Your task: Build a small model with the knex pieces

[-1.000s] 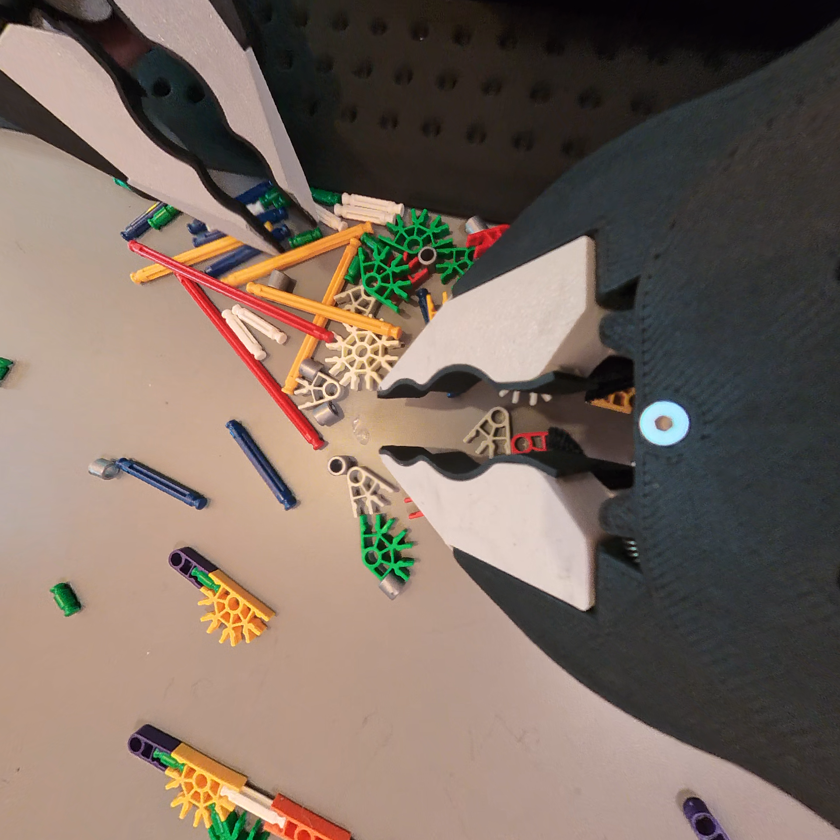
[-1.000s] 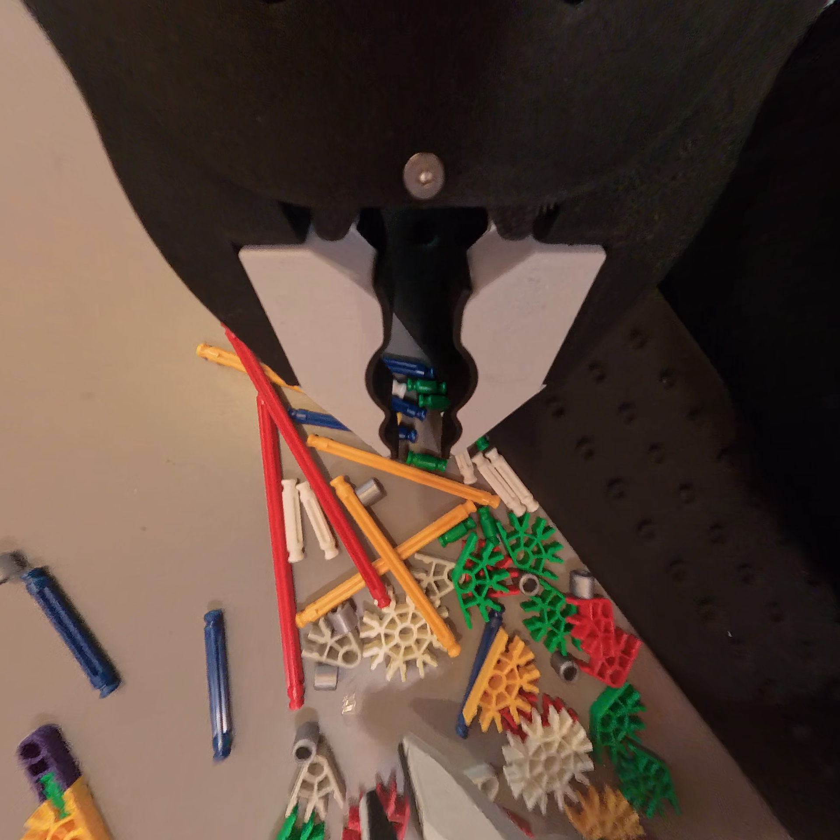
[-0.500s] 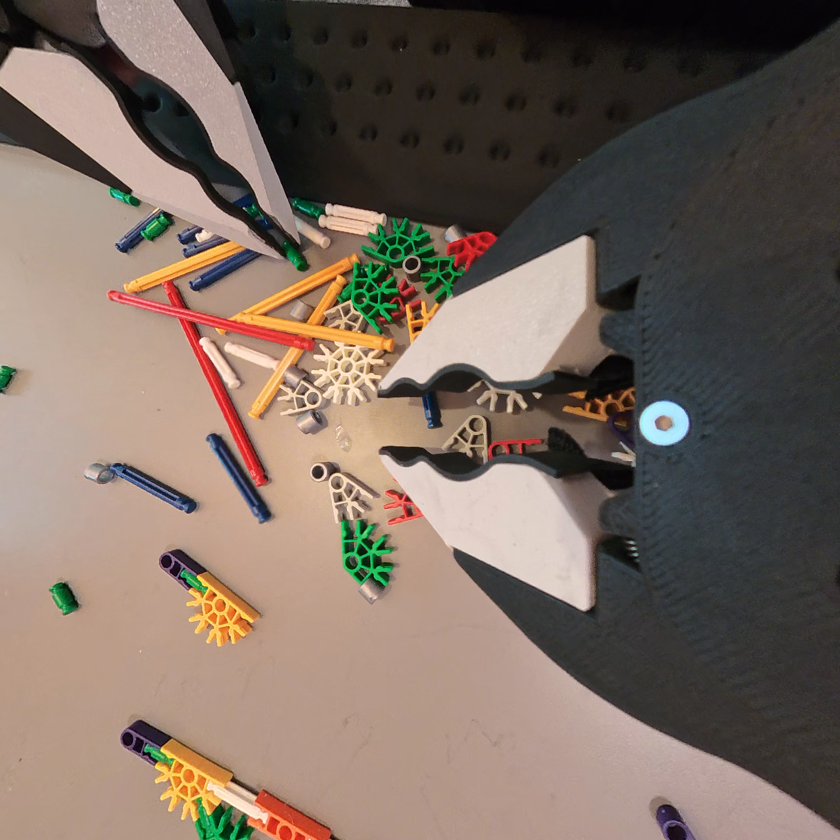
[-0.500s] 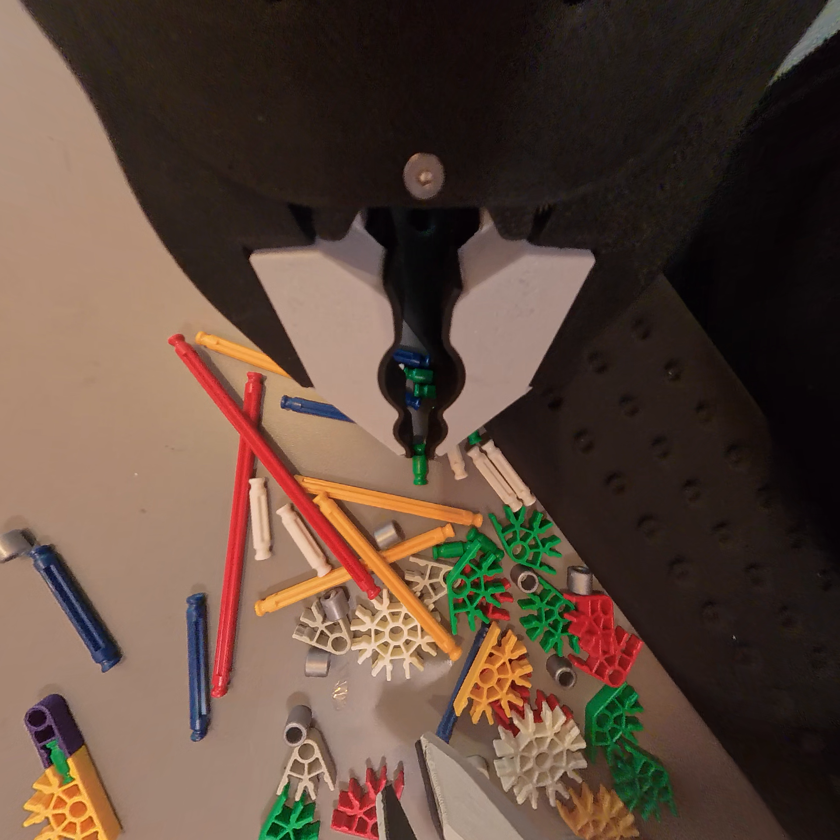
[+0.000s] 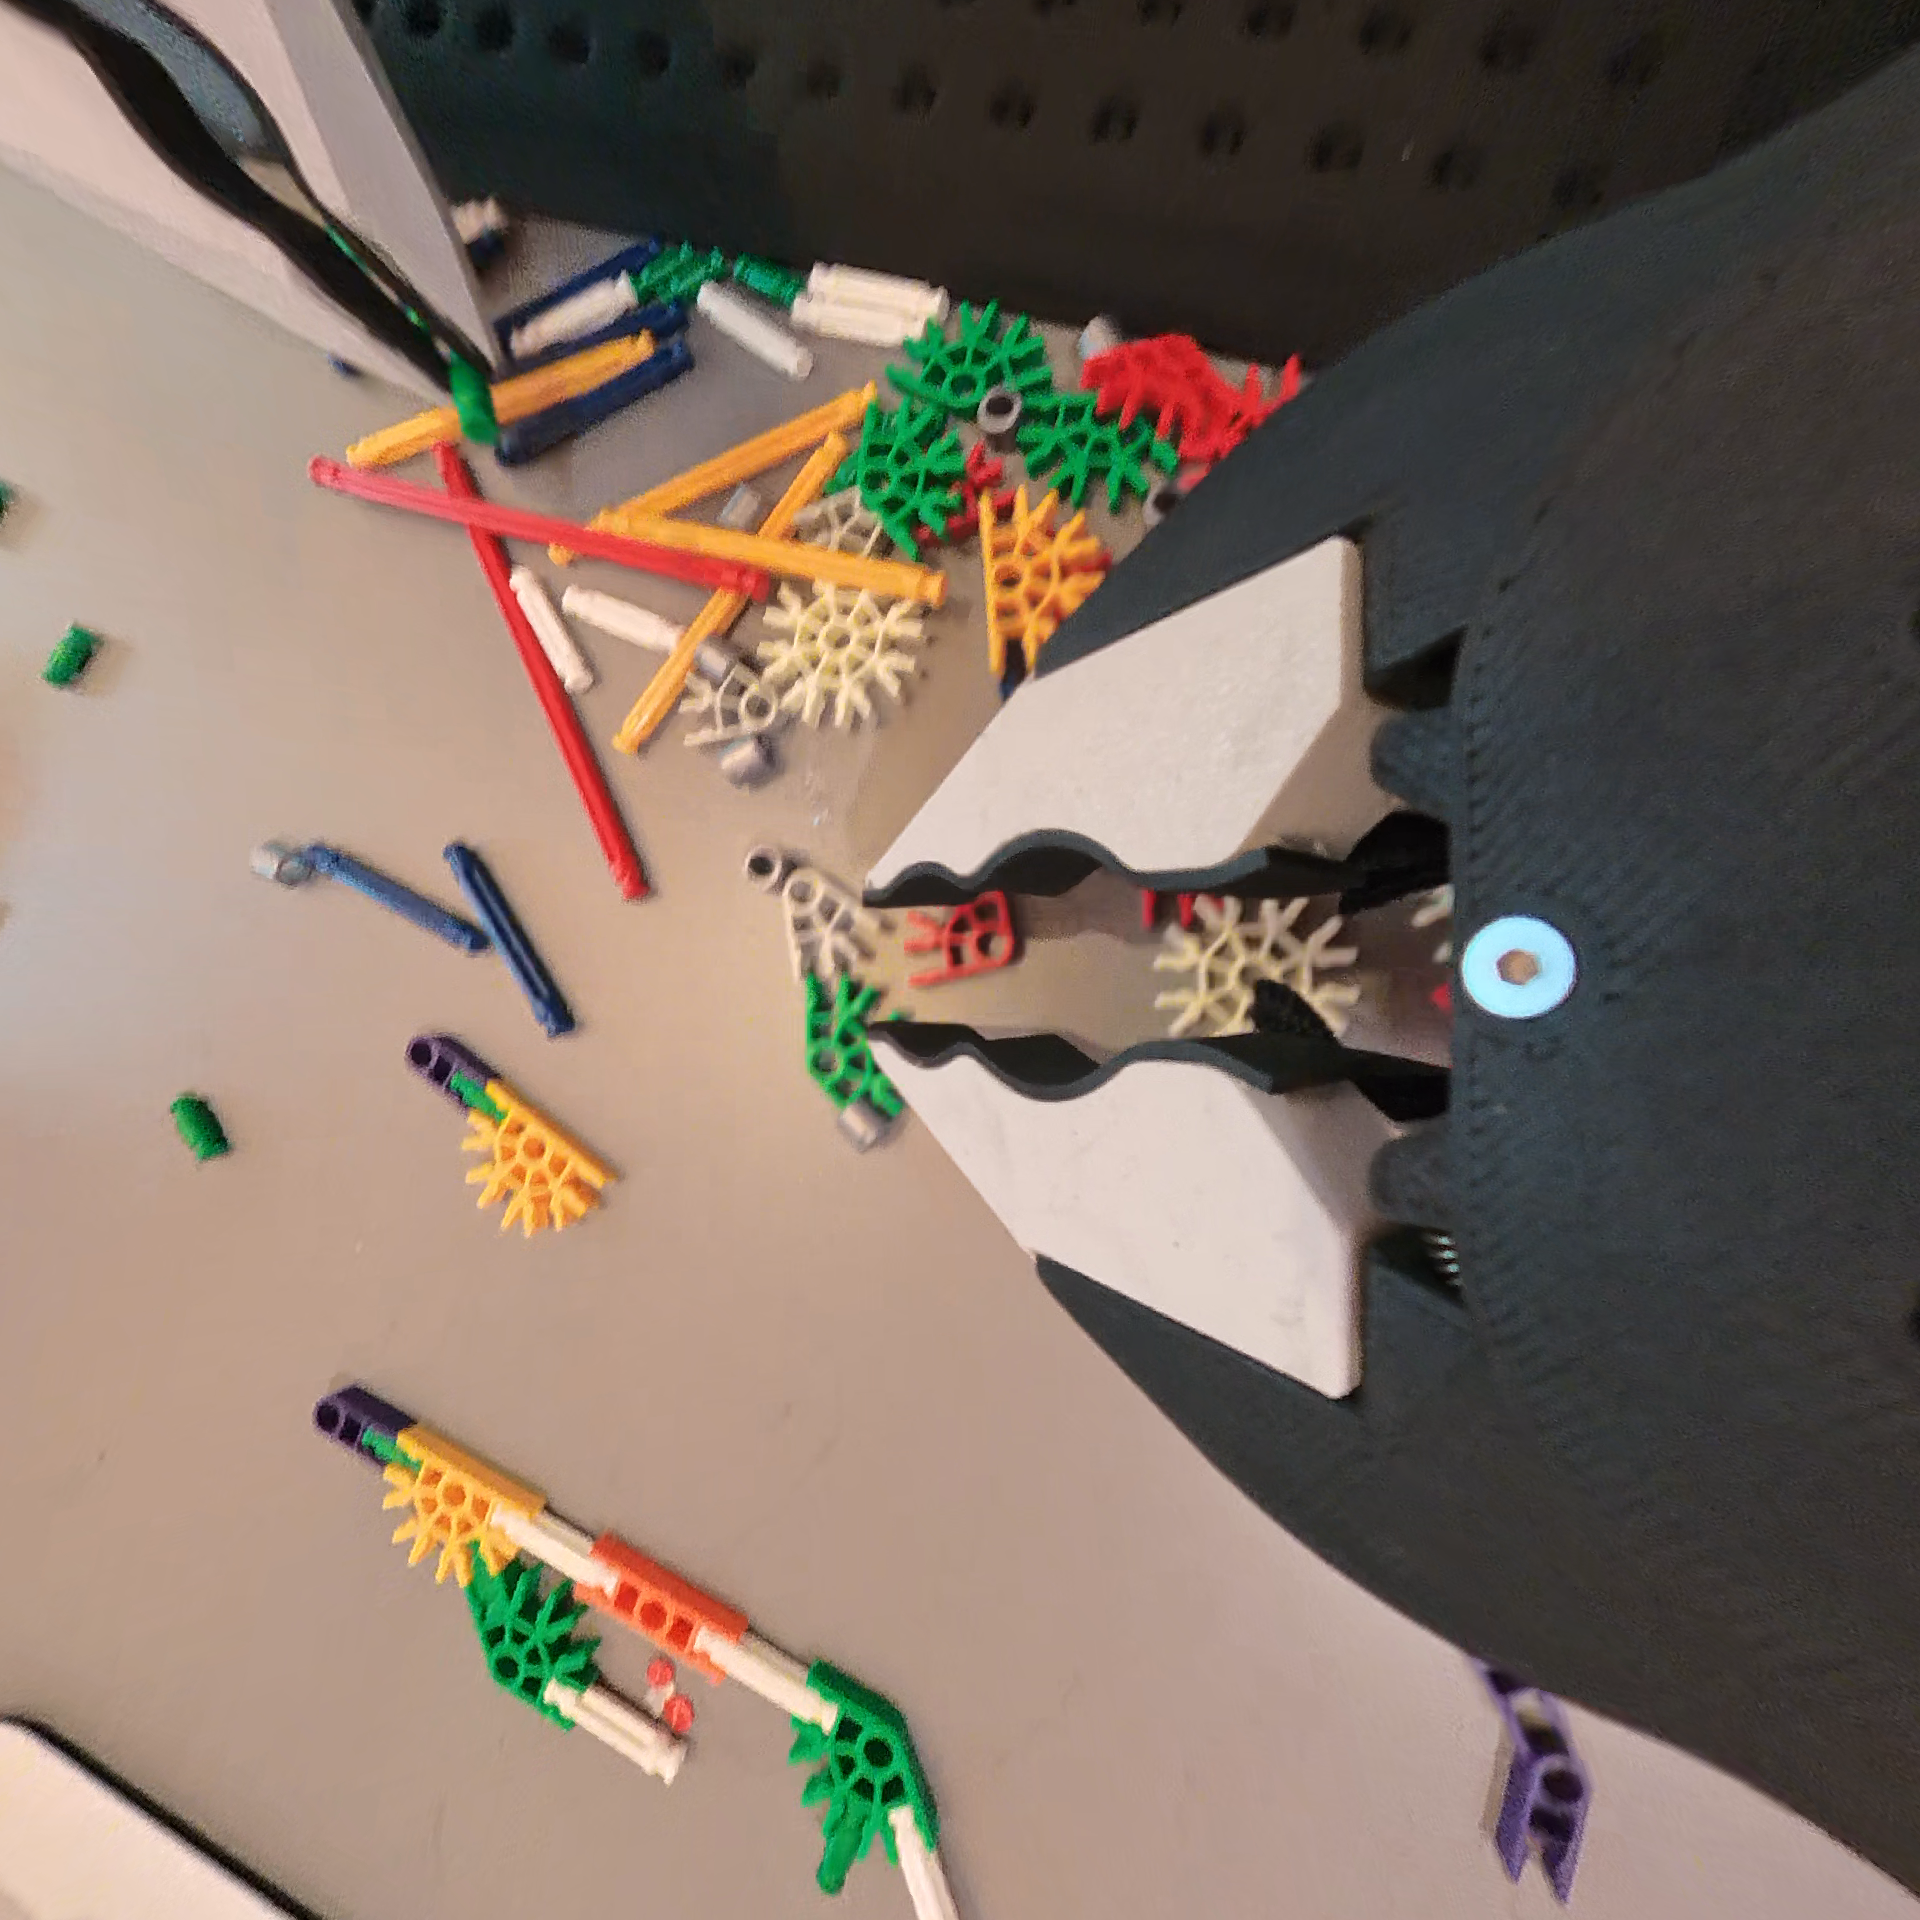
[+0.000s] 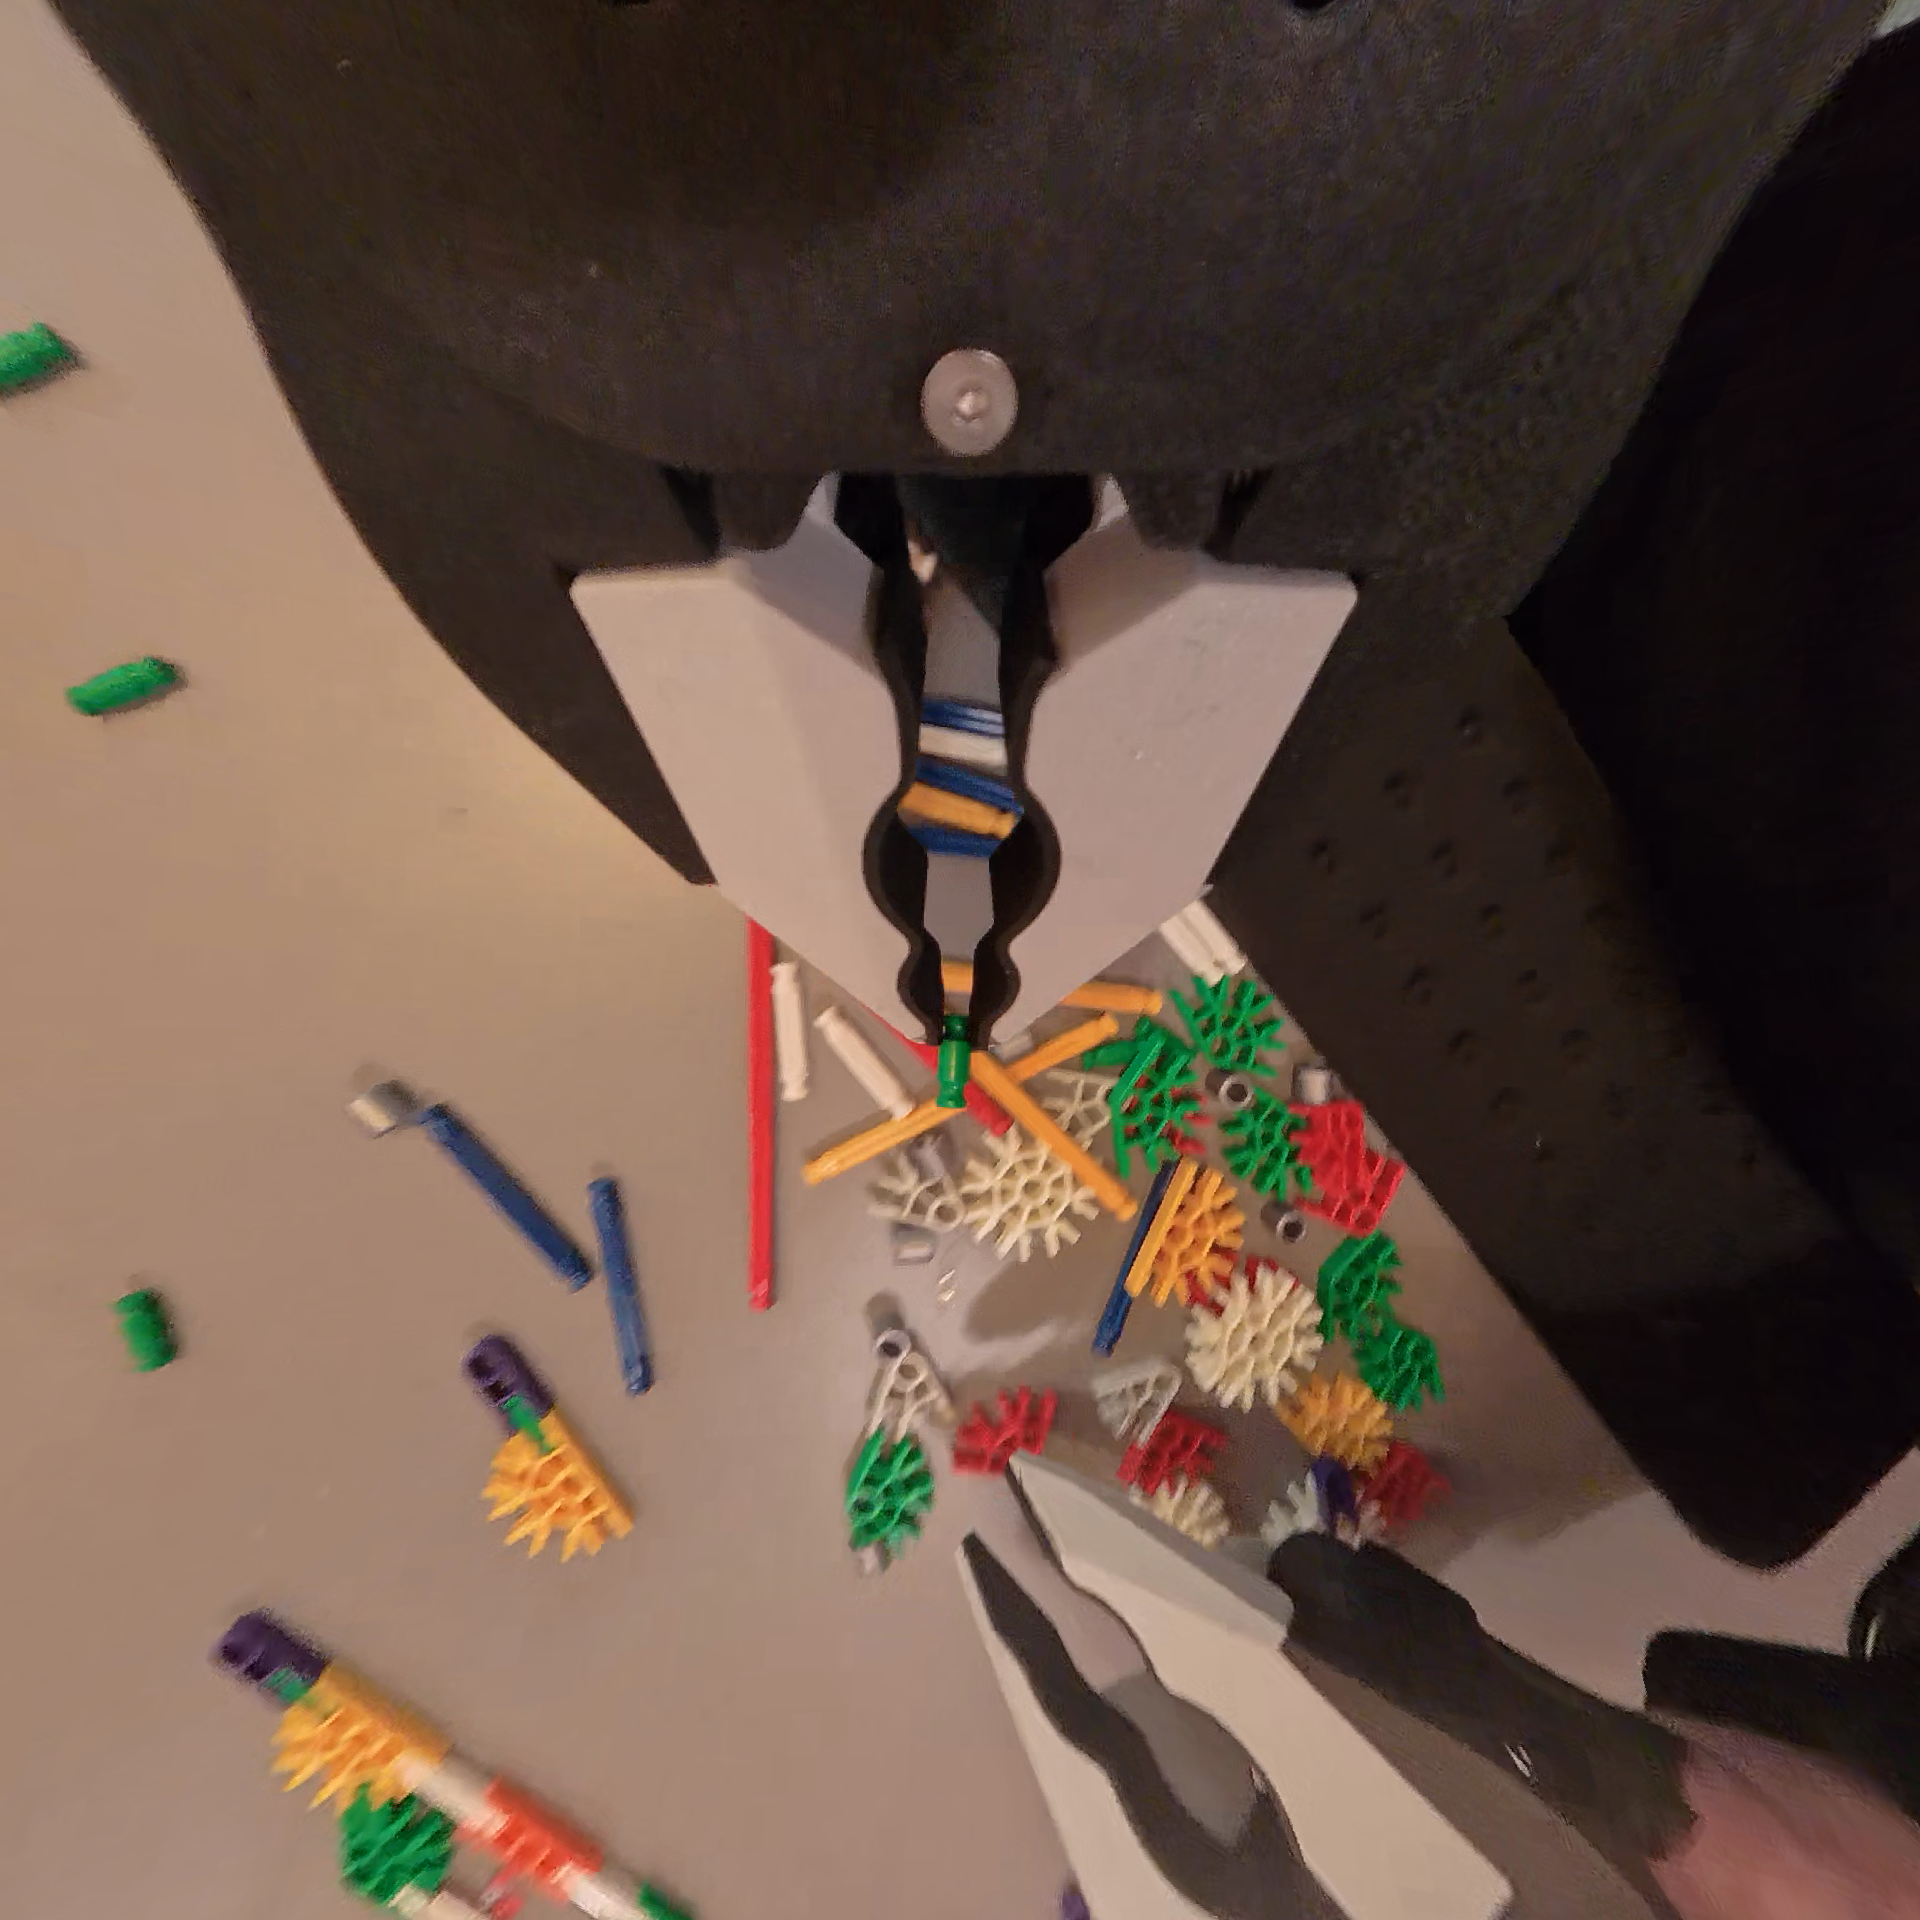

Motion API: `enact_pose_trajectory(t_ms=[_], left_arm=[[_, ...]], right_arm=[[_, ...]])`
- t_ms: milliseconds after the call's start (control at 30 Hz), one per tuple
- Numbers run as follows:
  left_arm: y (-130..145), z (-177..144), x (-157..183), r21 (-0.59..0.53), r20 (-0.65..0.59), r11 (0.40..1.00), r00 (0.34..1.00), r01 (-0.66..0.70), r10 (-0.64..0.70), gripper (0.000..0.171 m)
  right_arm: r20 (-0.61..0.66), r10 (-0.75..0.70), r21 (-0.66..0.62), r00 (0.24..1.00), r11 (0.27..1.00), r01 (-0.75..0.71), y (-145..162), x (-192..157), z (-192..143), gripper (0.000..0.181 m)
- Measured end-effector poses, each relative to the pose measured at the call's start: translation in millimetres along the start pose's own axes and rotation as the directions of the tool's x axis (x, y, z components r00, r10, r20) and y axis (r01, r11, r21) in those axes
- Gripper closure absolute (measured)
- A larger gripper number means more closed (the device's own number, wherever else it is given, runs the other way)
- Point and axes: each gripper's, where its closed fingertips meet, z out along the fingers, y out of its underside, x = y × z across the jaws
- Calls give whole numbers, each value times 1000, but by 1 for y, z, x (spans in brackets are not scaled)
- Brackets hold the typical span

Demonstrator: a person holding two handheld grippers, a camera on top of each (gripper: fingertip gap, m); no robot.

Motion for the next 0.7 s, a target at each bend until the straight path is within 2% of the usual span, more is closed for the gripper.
enact_pose_trajectory(t_ms=[167, 267, 533, 700], left_arm=[[-16, 25, -45, -21, 52, 1000, 999, 2, -1, 146], [-27, 40, -57, -25, 44, 1000, 999, 8, -7, 145], [-38, 63, -43, -80, -24, 997, 1000, -22, 21, 149], [-39, 66, -16, -89, -85, 995, 996, -35, 28, 149]], right_arm=[[-36, 45, 64, 998, 997, -42, -30, 34, 3, 179], [-54, 64, 84, 997, 995, -59, -44, 54, 10, 178], [-73, 91, 64, 993, 994, -86, -50, 89, 32, 179], [-66, 91, 57, 994, 995, -88, -49, 98, 38, 179]])
